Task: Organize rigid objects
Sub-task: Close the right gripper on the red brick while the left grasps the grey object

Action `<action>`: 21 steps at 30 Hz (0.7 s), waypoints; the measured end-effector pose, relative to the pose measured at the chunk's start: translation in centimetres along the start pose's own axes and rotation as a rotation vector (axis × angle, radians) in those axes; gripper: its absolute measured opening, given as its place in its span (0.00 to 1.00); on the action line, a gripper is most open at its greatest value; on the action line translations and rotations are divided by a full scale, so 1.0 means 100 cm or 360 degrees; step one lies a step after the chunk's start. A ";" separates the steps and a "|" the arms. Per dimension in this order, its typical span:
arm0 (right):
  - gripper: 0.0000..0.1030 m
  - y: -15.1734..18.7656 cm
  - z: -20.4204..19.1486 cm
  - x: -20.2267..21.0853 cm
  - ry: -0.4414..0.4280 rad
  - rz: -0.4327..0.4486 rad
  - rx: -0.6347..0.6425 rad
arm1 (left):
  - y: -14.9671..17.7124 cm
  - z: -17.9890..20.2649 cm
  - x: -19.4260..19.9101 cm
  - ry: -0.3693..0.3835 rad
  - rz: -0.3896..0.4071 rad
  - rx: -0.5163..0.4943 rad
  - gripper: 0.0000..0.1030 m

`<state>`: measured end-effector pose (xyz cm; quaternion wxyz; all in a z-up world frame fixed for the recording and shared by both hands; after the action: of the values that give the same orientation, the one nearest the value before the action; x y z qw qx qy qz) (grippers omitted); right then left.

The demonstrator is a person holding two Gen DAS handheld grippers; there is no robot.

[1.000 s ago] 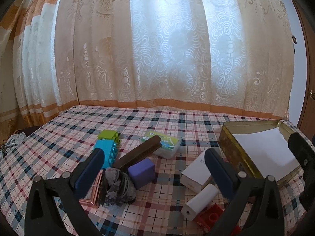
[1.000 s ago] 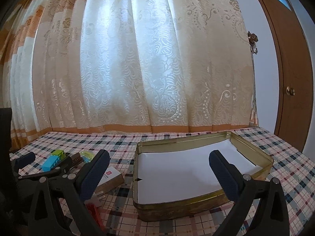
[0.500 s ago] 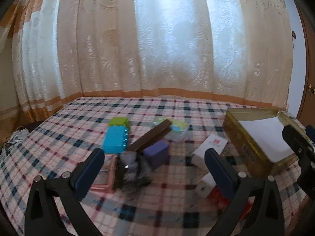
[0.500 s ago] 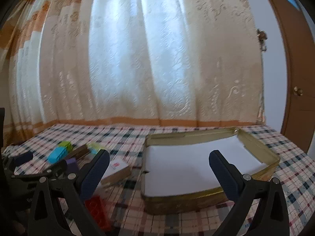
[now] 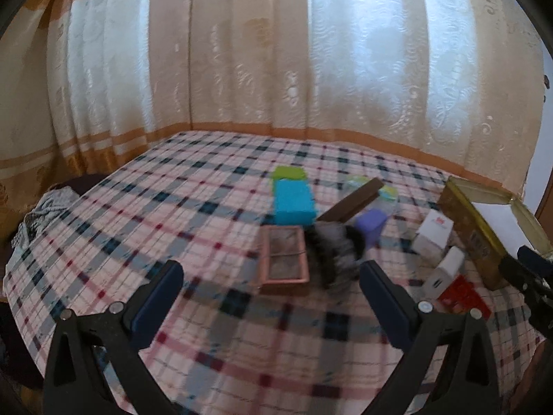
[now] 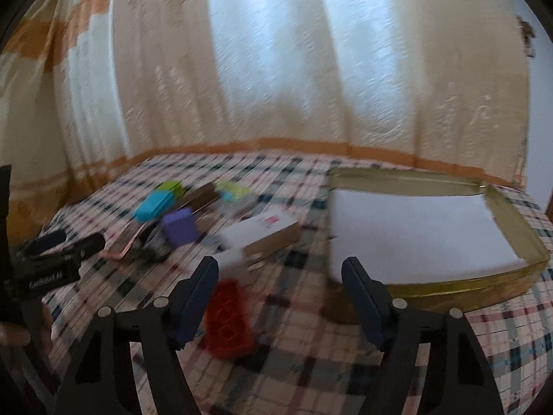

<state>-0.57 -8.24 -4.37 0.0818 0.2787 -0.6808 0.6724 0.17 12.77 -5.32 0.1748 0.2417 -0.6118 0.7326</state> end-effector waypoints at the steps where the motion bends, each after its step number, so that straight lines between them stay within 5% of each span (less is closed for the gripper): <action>1: 0.74 0.001 -0.006 -0.002 -0.0026 -0.0024 0.0024 | 0.000 -0.004 -0.001 0.0007 -0.0012 0.0007 1.00; 10: 0.73 0.015 -0.033 -0.034 -0.0074 -0.0313 0.0177 | 0.002 -0.007 -0.018 0.0022 -0.0143 0.0003 1.00; 13: 0.65 0.019 -0.036 -0.043 -0.0087 -0.0386 0.0198 | 0.000 -0.005 -0.022 -0.0006 -0.0160 0.0000 0.97; 21: 0.47 0.026 -0.042 -0.059 -0.0130 -0.0516 0.0220 | -0.001 0.030 -0.024 0.0158 -0.0170 -0.0087 0.92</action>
<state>2.01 -2.78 -9.16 0.1421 0.4167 -0.5819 0.6838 2.63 9.96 -6.19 0.2502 0.2326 -0.6085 0.7163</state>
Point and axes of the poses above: each gripper's, at about its wrist camera, not at the fingertips, and x roughly against the way its jaws point, z to its right, y to its underside, the point moved 5 cm from there along -x, roughly the way its jaws point, and after that the axes turned 6 degrees about x, right-handed, at the moved point
